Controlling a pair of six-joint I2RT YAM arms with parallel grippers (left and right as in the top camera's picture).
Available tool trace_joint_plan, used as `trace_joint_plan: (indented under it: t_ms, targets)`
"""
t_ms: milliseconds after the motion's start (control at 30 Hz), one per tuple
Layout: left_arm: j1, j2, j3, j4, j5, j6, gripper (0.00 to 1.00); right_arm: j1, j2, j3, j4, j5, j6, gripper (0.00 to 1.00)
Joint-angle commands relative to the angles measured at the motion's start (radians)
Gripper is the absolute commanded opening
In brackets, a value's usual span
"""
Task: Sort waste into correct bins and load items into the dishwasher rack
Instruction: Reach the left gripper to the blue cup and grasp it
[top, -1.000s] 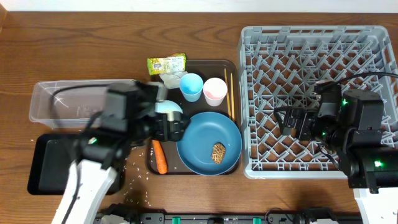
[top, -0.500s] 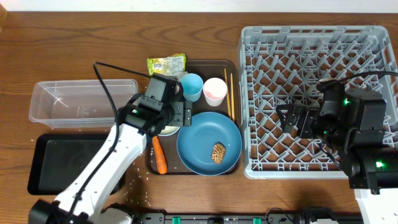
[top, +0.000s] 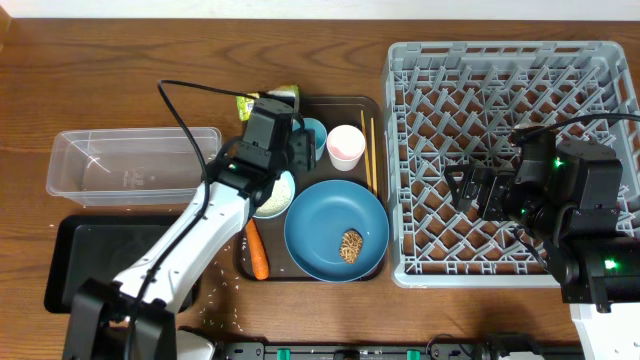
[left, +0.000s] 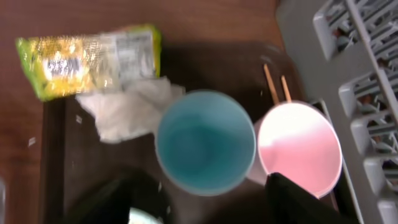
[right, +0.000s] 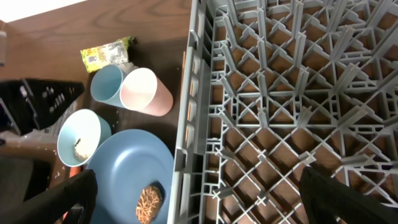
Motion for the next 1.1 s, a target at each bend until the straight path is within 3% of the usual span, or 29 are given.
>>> trace_joint_plan:
  t_ms: [0, 433, 967, 1067]
  targets:
    - [0.003, 0.063, 0.019, 0.037, -0.029, 0.003, 0.67, -0.025, -0.002, 0.018, 0.001, -0.007, 0.008, 0.99]
    - [0.007, 0.140, 0.019, 0.057, -0.048, 0.003, 0.53, -0.025, 0.061, 0.018, -0.026, -0.008, 0.013, 0.99]
    - [0.027, 0.196, 0.019, 0.087, -0.034, -0.005, 0.53, -0.025, 0.059, 0.018, -0.036, -0.038, 0.011, 0.99]
    - [0.027, 0.196, 0.019, 0.093, -0.028, -0.029, 0.39, -0.025, 0.059, 0.018, -0.037, -0.038, 0.011, 0.99]
